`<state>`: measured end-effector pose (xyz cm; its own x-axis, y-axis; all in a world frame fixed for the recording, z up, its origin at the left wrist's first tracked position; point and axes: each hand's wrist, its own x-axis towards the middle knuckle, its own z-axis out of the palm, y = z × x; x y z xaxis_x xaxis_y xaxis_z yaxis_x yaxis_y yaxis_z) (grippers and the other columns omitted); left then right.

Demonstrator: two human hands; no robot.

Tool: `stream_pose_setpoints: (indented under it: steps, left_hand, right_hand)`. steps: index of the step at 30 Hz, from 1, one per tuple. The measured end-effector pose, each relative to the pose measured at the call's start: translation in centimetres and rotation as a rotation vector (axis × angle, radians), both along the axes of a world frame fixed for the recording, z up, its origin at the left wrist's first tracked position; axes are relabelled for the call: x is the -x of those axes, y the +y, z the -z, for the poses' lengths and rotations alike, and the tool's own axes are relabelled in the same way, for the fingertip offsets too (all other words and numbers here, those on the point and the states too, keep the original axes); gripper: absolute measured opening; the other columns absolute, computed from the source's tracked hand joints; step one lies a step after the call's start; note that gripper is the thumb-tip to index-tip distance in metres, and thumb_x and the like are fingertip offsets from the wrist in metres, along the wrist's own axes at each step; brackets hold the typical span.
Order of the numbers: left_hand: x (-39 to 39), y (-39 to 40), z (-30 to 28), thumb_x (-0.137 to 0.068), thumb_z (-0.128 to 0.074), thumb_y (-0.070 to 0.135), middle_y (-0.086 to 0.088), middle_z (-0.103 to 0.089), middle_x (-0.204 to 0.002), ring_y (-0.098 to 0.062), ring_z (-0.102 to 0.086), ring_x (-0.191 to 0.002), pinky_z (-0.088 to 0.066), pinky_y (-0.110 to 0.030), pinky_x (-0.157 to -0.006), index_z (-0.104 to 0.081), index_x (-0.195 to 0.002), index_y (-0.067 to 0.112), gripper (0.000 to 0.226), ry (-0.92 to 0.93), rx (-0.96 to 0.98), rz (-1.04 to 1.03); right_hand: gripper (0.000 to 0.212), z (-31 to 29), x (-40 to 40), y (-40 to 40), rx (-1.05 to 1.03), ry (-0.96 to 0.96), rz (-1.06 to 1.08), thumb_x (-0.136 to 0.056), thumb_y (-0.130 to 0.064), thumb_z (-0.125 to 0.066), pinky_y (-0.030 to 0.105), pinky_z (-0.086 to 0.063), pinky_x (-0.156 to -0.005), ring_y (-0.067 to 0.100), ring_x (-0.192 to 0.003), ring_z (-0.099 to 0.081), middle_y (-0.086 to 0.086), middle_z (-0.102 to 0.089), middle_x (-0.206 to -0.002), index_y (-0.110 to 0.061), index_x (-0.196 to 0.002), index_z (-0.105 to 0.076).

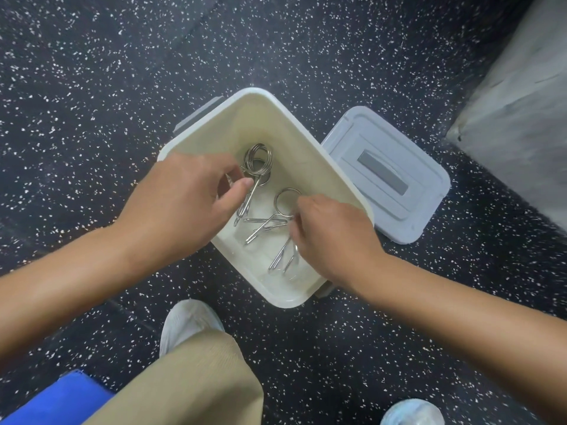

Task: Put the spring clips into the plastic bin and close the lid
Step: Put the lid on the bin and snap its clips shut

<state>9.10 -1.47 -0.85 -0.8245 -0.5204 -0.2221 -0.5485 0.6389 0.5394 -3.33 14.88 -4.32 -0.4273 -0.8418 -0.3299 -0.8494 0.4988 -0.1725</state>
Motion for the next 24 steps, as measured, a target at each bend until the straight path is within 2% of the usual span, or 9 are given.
stream_pose_setpoints:
  steps: [3,6,8,11,14,19,24]
  left_hand:
    - [0.0,0.2,0.0,-0.094,-0.047,0.051,0.014,-0.067,-0.066,-0.011,-0.063,-0.06,-0.054,-0.035,-0.062,-0.066,-0.085,0.03,0.029,0.003,-0.006,0.008]
    - [0.0,0.6,0.0,-0.094,-0.049,0.048,0.014,-0.066,-0.063,-0.009,-0.062,-0.059,-0.054,-0.035,-0.061,-0.066,-0.083,0.029,0.028,0.006,-0.015,0.027]
    - [0.0,0.8,0.0,-0.094,-0.049,0.049,0.016,-0.062,-0.061,-0.008,-0.061,-0.06,-0.054,-0.036,-0.06,-0.067,-0.083,0.028,0.029,0.008,-0.015,0.039]
    - [0.0,0.9,0.2,-0.095,-0.05,0.049,0.018,-0.057,-0.059,-0.006,-0.058,-0.06,-0.051,-0.035,-0.058,-0.067,-0.085,0.028,0.029,0.013,-0.006,0.057]
    - [-0.1,1.1,0.3,-0.096,-0.05,0.05,0.018,-0.058,-0.061,-0.008,-0.058,-0.061,-0.052,-0.035,-0.059,-0.066,-0.086,0.03,0.027,0.011,-0.009,0.067]
    - [-0.3,1.3,0.6,-0.095,-0.048,0.05,0.02,-0.056,-0.06,-0.006,-0.057,-0.06,-0.047,-0.031,-0.054,-0.066,-0.087,0.031,0.028,-0.003,-0.008,0.087]
    - [-0.4,1.3,0.8,-0.095,-0.046,0.051,0.017,-0.059,-0.062,-0.011,-0.059,-0.061,-0.051,-0.035,-0.058,-0.067,-0.088,0.029,0.031,-0.005,-0.021,0.106]
  right_hand:
    - [0.024,-2.2,1.6,1.1,0.132,-0.019,0.054,-0.098,-0.036,-0.047,0.039,-0.049,-0.061,0.031,-0.072,-0.061,0.0,-0.062,-0.089,-0.016,-0.093,-0.058]
    - [0.02,-3.1,4.4,2.0,0.246,-0.023,0.194,-0.095,-0.032,-0.054,0.041,-0.049,-0.067,0.027,-0.075,-0.061,0.0,-0.065,-0.088,-0.014,-0.09,-0.061]
    - [0.019,-2.7,6.7,2.4,0.257,-0.007,0.317,-0.095,-0.031,-0.056,0.037,-0.044,-0.067,0.025,-0.078,-0.06,-0.001,-0.065,-0.088,-0.014,-0.089,-0.063]
    - [0.021,-0.6,10.2,3.0,0.171,0.024,0.457,-0.095,-0.032,-0.053,0.033,-0.036,-0.067,0.023,-0.08,-0.057,0.0,-0.065,-0.092,-0.015,-0.093,-0.064]
    - [0.022,2.5,13.2,3.7,0.071,0.055,0.48,-0.095,-0.031,-0.051,0.036,-0.043,-0.072,0.028,-0.089,-0.06,0.005,-0.067,-0.104,-0.015,-0.1,-0.065]
    - [0.039,6.6,16.2,4.0,-0.134,0.033,0.389,-0.097,-0.03,-0.052,0.044,-0.051,-0.083,0.035,-0.102,-0.062,0.013,-0.055,-0.13,-0.012,-0.132,-0.054]
    - [0.039,8.8,17.2,3.2,-0.301,0.125,0.358,-0.099,-0.031,-0.051,0.043,-0.046,-0.081,0.037,-0.111,-0.057,0.015,-0.05,-0.13,-0.005,-0.128,-0.05]
